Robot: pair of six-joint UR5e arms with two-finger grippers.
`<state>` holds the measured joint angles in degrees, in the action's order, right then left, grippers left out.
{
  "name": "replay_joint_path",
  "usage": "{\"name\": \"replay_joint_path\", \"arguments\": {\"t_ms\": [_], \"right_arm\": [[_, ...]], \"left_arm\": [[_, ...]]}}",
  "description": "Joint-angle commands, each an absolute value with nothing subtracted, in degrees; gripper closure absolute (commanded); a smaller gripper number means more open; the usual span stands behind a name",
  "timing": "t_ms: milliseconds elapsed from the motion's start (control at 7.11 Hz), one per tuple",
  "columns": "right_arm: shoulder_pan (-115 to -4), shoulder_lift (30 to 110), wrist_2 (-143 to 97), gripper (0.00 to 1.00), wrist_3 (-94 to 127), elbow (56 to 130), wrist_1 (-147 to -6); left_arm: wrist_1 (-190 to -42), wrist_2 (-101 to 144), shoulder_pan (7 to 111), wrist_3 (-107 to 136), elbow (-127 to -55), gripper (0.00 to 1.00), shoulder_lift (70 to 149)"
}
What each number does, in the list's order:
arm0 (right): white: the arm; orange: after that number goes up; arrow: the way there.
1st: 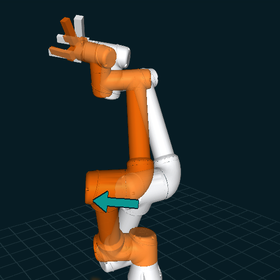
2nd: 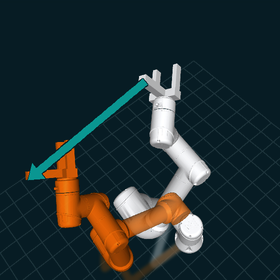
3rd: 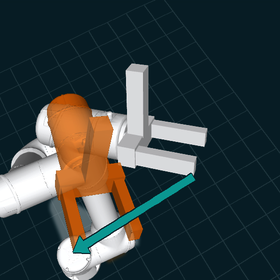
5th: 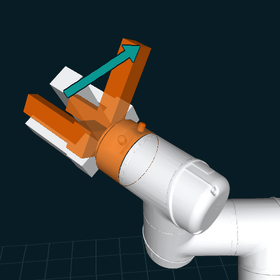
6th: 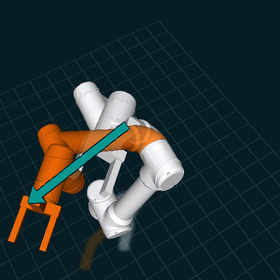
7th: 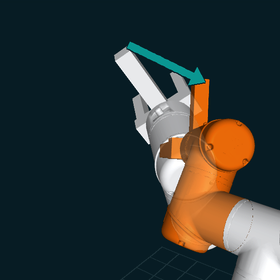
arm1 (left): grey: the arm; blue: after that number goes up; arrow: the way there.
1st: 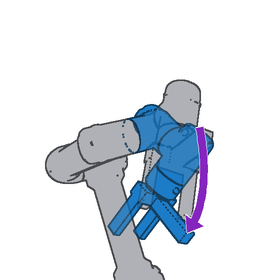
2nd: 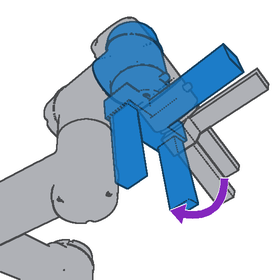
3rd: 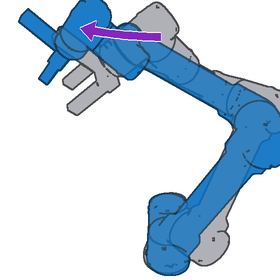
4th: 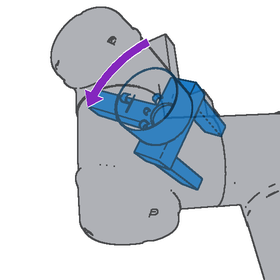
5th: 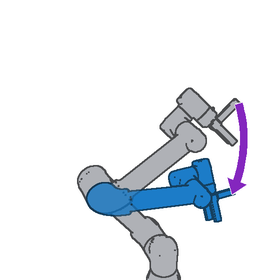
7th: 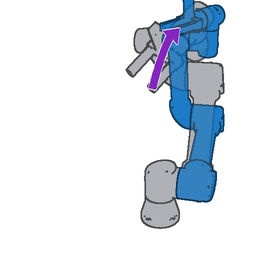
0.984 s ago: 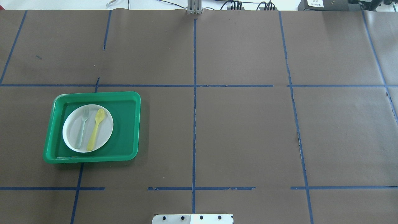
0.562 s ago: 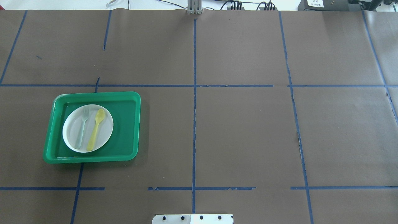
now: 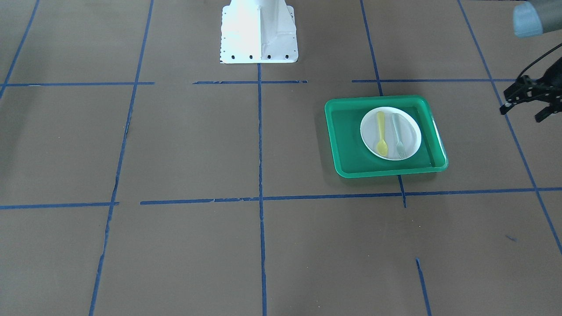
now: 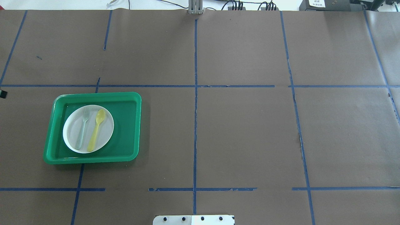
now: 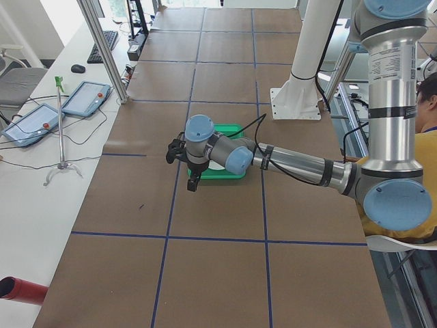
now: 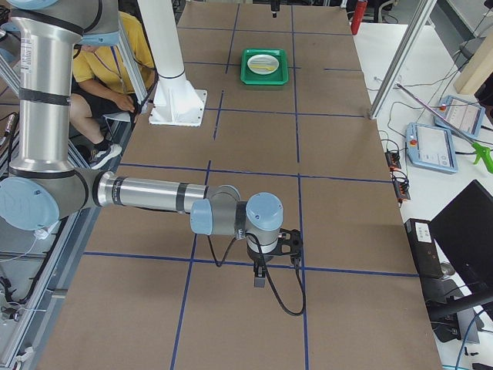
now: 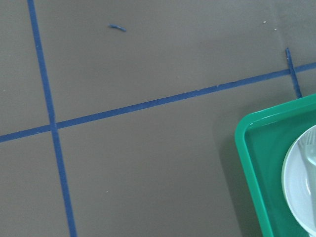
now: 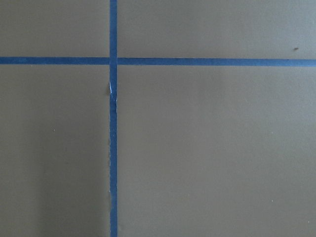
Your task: Place spoon
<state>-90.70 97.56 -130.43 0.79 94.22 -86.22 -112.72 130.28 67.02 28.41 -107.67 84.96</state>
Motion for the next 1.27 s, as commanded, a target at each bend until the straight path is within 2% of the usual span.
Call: {"name": "replay_joint_path", "arguments": {"t_ms": [0, 281, 562, 1125], "right_arm": [[-90.70, 97.56, -130.43, 0.00, 0.79, 94.22, -86.22], [-90.70, 97.56, -130.43, 0.00, 0.79, 94.22, -86.22], [-90.70, 97.56, -130.43, 0.00, 0.79, 94.22, -86.22], [-90.70, 97.56, -130.43, 0.00, 0.79, 94.22, -86.22]], "left_arm": [[-120.40, 121.76, 53.23, 44.77, -107.32, 0.00, 87.95], [-120.32, 115.60, 45.03, 52.17, -103.82, 0.01, 93.66], [-120.32, 113.39, 41.41, 54.22, -101.78, 0.17, 95.88], [-120.15, 111.27, 37.27, 56.69, -100.30, 0.20, 97.73]]}}
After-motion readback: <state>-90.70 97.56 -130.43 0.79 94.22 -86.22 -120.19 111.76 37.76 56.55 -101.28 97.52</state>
